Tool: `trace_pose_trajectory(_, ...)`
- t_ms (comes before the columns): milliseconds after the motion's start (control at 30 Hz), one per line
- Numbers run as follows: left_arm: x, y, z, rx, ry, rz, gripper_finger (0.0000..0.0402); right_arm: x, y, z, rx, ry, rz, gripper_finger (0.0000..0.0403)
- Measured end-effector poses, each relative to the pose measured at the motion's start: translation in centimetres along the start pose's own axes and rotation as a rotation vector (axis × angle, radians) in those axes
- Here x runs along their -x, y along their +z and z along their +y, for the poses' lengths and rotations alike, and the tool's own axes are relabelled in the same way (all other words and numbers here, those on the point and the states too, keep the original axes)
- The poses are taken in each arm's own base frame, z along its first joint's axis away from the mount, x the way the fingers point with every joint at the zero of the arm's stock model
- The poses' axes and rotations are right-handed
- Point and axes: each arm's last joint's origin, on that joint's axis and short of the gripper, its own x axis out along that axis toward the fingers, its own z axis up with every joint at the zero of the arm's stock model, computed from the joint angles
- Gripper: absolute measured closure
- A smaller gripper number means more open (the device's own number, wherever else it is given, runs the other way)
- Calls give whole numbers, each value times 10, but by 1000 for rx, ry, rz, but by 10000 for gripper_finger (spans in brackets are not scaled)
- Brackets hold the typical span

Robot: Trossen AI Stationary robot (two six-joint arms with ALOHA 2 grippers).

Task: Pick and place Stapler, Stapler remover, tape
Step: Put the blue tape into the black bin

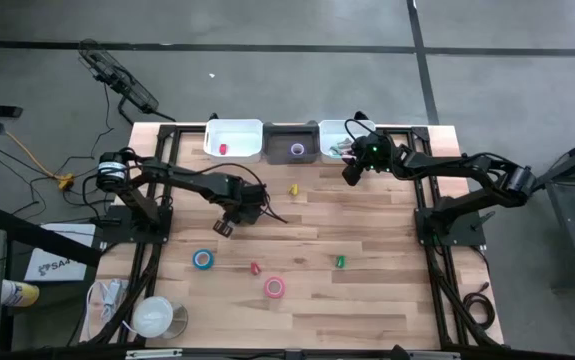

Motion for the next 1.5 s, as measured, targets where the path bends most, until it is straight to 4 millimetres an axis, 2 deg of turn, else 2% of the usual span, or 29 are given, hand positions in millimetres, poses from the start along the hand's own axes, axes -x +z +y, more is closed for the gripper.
trace_pose_trajectory(300, 8, -3, 0, 0, 61, 20, 366, 0, 0, 1, 14, 37, -1, 267)
trace_pose_trajectory(500, 42, -10, 1, 14, 171, -35, 366, 0, 1, 1, 27, 46, -6, 267)
trace_pose_trajectory(800, 88, -5, 7, 34, 341, -331, 366, 1, 7, 5, 41, 107, -75, 267)
trace_pose_trajectory(900, 96, -3, 12, 26, 405, -381, 366, 1, 9, 9, 58, 116, -97, 267)
trace_pose_trajectory(1000, 105, -4, 25, 54, 455, -400, 366, 1, 10, 13, 78, 124, -111, 267)
trace_pose_trajectory(1233, 123, -4, 72, 124, 495, -479, 366, 1, 11, 16, 84, 133, -117, 267)
trace_pose_trajectory(1333, 127, -7, 91, 155, 487, -498, 366, 1, 11, 16, 78, 133, -116, 267)
trace_pose_trajectory(1500, 121, -10, 122, 214, 489, -460, 366, 1, 11, 16, 80, 133, -116, 267)
